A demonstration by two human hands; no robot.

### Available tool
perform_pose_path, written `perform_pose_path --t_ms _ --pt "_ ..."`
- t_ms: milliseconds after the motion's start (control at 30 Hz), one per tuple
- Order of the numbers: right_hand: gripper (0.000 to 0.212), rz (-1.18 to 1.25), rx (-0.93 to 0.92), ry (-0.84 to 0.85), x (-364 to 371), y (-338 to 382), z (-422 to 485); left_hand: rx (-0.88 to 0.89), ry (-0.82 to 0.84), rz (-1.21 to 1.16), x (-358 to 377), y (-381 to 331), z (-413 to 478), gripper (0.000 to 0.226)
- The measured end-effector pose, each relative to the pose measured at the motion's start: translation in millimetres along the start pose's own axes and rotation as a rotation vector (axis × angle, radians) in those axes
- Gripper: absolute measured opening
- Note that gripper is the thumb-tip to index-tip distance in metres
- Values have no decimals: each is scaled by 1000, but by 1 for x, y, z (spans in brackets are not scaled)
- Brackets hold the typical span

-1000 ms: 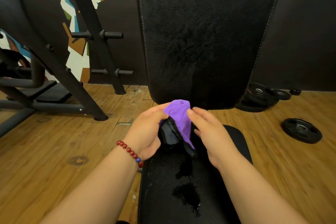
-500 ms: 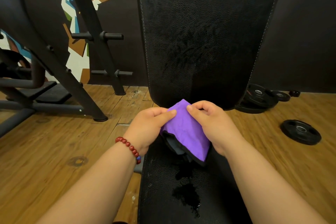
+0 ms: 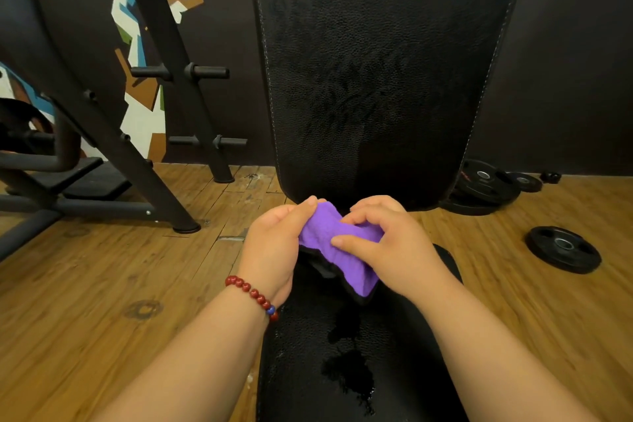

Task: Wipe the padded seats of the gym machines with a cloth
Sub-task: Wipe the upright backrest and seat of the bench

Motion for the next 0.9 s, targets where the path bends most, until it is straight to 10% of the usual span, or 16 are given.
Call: perform_pose_path --t_ms 300,533,900 --pt "10 202 76 18 -11 4 6 -6 224 -163 14 -9 0 4" --pt "17 157 61 24 -11 10 7 111 92 34 13 -16 4 17" --pt "5 -274 -377 -422 -41 51 53 621 -24 418 28 -77 24 12"
Point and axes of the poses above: each hand's wrist, its own z-axis towards the middle knuckle, its own x-axis out of the palm, y = z × x, the point moved 5 cm from there along z, towards the middle knuckle, and after that the axes turned 4 degrees about -y, right-handed, at the moved point
